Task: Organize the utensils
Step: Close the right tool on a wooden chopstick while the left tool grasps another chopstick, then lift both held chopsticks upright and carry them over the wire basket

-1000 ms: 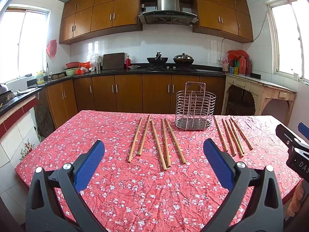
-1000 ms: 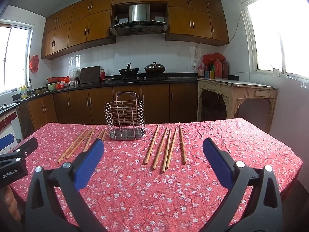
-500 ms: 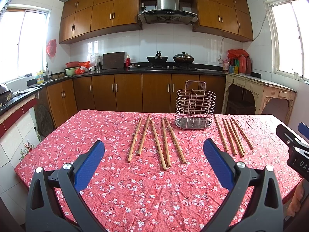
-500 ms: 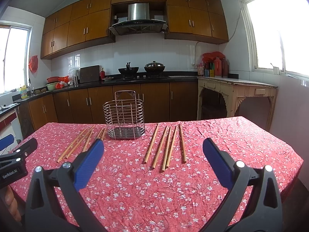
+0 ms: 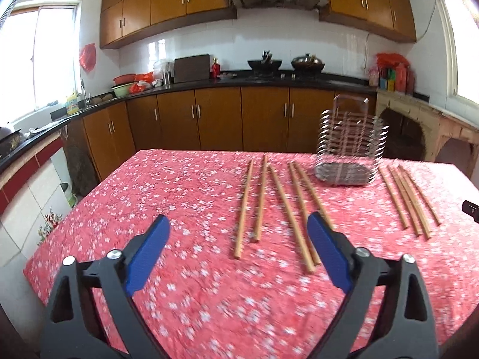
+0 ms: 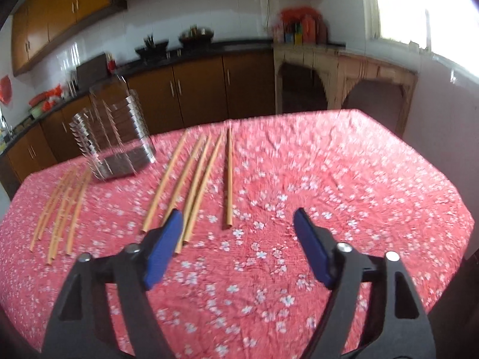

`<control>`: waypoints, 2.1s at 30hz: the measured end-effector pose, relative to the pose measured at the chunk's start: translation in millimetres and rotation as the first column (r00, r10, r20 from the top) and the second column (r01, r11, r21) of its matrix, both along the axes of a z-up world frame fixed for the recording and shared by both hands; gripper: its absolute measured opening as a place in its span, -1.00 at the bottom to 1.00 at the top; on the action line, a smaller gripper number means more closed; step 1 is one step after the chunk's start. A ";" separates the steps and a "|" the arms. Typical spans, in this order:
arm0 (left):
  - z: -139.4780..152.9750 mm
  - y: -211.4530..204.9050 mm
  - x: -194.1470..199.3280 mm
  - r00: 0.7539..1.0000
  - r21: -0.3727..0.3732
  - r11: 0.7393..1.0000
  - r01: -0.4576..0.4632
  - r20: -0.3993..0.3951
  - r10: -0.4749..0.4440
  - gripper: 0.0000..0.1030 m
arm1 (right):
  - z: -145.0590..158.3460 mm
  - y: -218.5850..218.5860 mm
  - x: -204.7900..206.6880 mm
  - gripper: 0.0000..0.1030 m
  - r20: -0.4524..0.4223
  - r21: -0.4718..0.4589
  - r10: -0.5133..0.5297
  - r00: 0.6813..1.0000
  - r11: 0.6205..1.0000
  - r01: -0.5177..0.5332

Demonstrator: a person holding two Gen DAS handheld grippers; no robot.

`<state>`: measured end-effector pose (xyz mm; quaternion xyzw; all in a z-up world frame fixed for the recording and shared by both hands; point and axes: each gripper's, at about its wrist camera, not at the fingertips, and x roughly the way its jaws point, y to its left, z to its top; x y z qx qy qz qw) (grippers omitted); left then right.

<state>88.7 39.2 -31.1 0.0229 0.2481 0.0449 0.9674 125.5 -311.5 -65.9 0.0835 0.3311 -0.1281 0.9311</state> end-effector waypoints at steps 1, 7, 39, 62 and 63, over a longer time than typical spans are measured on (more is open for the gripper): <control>-2.8 2.3 7.5 1.000 0.009 1.000 0.001 -0.017 -0.001 0.61 | -5.7 -3.6 10.7 0.11 -0.034 0.013 0.009 0.999 1.000 -0.009; -26.9 22.7 46.4 0.990 -0.013 1.000 0.007 -0.142 -0.009 0.39 | -42.7 -10.9 64.5 -0.10 -0.174 0.027 0.040 0.984 0.999 -0.036; -71.3 21.1 110.7 0.926 -0.096 0.993 0.070 -0.365 -0.101 -0.87 | -48.0 -11.5 75.6 -0.86 -0.153 0.018 0.059 0.986 0.998 -0.057; 53.1 48.8 63.1 0.997 -0.143 0.987 0.074 0.027 -0.070 -0.87 | 88.8 -20.0 16.3 -0.86 0.271 -0.137 0.019 0.962 0.990 0.019; 56.9 48.3 65.4 0.997 -0.139 0.988 0.071 0.035 -0.067 -0.87 | 91.7 -20.3 17.5 -0.86 0.277 -0.134 0.021 0.961 0.991 0.018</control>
